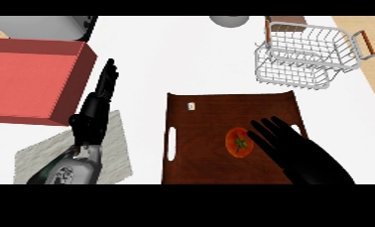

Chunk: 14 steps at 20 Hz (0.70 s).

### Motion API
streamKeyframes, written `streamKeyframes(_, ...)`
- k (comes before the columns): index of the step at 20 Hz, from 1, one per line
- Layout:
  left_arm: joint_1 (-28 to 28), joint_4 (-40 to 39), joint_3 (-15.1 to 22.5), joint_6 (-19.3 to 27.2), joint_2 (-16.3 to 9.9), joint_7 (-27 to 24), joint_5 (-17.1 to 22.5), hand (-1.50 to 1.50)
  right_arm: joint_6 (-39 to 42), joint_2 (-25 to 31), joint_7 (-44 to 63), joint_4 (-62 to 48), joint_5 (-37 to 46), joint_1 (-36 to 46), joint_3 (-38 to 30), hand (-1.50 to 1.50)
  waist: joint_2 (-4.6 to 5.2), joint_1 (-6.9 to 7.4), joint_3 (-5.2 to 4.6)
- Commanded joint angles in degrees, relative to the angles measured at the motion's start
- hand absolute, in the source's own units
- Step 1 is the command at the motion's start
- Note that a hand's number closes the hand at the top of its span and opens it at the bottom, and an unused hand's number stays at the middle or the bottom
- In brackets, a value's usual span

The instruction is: Pick the tomato from the tray and place it in the tiered basket

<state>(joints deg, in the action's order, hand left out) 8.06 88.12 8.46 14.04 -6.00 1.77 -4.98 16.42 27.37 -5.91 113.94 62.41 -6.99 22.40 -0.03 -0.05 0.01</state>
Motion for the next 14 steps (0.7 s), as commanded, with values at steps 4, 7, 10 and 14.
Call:
streamKeyframes(4, -1.7, -0.7, -1.4, -1.8, 1.0, -1.7, -0.5, 0.00, -0.5, -3.3, -4.0, -3.1, 1.7, 0.1, -0.9, -1.50, 0.00, -0.03, -0.01)
streamKeyframes(7, 2.7, 0.2, -3.2, -2.6, 0.4, 2.3, -0.2, 0.00, 5.4, -6.5, -0.5, -4.3, 3.3, 5.2, 0.3, -1.50, 0.01, 0.01, -0.01)
streamKeyframes(10, 0.5, 0.6, -1.5, -0.8, 2.6, 1.4, -2.4, 0.00, 6.9, -7.9, 0.1, -3.8, 4.5, 4.1, 1.3, -1.50, 0.00, -0.01, -0.01)
streamKeyframes(14, 0.1, -0.6, -1.9, -3.0, 2.7, -0.4, -1.5, 0.00, 3.5, -8.7, -2.3, -10.0, 5.8, 5.7, -1.0, -1.50, 0.02, 0.03, -0.01)
